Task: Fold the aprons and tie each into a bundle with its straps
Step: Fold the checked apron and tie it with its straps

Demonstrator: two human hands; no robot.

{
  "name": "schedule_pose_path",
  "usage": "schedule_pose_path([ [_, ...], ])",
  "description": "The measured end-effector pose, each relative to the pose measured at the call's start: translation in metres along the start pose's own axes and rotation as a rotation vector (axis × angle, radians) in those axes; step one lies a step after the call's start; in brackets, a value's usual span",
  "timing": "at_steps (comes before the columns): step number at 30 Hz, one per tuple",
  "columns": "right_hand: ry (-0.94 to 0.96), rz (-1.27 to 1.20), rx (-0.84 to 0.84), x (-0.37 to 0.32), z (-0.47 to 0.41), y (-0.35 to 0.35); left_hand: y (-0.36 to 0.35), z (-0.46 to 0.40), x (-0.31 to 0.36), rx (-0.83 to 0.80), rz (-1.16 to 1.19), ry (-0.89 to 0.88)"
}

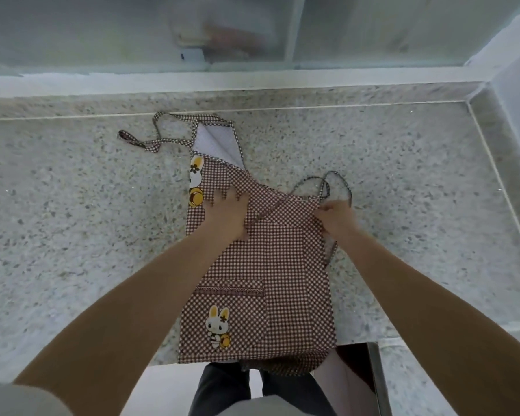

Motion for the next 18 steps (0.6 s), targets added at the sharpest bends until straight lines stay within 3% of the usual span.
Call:
schedule_pose_path([
  [4, 0.023, 0.057, -0.012, 0.001, -0.007, -0.001, -0.002, -0.002, 0.0, -0.024, 0.001, 0.007],
  [8, 0.08, 0.255, -0.026, -0.001, -0.008, -0.006, -0.006, -0.002, -0.006, 0.065, -0.038, -0.01],
  [13, 0.36, 0.451, 0.094, -0.034, 0.001, -0.016, -0.001, -0.002, -0.025, 0.162, 0.096, 0.014],
  [18, 0.517, 0.402, -0.179, -0.084, -0.003, -0.058, 0.009, -0.011, -0.072, 0.192, 0.223, 0.189],
])
Point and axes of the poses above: each hand's wrist, its own z-axis away from the middle knuckle, its own y-axis out of the back of the hand, x = y × z, the point moved 3 cm from there along -z, towards the middle knuckle, and after that the axes turned 15 degrees about -z, right-handed, at the moved point
